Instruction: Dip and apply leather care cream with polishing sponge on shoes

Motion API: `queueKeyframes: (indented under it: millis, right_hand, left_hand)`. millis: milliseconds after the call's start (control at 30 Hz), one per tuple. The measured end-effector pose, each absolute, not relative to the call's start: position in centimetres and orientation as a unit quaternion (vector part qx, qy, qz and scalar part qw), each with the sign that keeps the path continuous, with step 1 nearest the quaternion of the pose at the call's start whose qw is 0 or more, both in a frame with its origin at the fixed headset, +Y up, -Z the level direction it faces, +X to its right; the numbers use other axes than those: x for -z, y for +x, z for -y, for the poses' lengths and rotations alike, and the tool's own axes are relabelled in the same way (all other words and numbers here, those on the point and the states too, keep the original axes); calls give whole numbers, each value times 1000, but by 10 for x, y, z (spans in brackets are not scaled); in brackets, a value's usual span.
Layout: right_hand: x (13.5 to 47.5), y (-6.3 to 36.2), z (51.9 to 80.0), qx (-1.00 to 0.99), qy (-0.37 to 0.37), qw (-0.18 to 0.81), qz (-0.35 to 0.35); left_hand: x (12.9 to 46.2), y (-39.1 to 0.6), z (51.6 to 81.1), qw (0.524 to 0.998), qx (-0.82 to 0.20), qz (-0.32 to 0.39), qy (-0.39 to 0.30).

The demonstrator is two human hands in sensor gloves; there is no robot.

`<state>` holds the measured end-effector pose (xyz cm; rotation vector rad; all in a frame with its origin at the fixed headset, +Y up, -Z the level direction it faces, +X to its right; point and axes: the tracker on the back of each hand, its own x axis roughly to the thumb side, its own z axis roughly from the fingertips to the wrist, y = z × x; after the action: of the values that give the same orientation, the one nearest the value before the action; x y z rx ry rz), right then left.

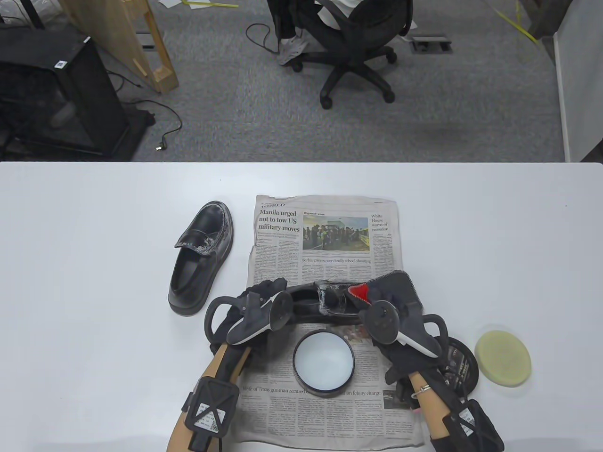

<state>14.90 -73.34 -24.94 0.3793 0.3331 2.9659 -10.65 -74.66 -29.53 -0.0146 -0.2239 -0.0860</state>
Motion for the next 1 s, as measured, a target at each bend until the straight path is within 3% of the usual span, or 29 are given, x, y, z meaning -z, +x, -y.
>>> queueKeyframes:
  millis: [167, 367, 567, 700, 867, 1000]
  right_hand:
    - [237, 112, 724, -966, 209, 118, -98]
    - [265, 79, 724, -944, 231, 195, -130]
    - [301, 102, 745, -942, 143, 238, -186]
    - [302, 136, 752, -962, 87, 174, -192]
    - [281, 157, 753, -968, 96, 125, -195]
    - [259, 149, 754, -960, 140, 124, -206]
  left_hand:
    - [296, -106, 747, 993, 38, 116, -10]
    - [296, -106, 748, 992, 30, 120, -13]
    - [296, -107, 748, 992, 35, 120, -10]
    - [296, -107, 748, 992, 32, 118, -11]
    - [295, -107, 748, 993, 33, 116, -12]
    - [296, -107, 748, 992, 34, 119, -15]
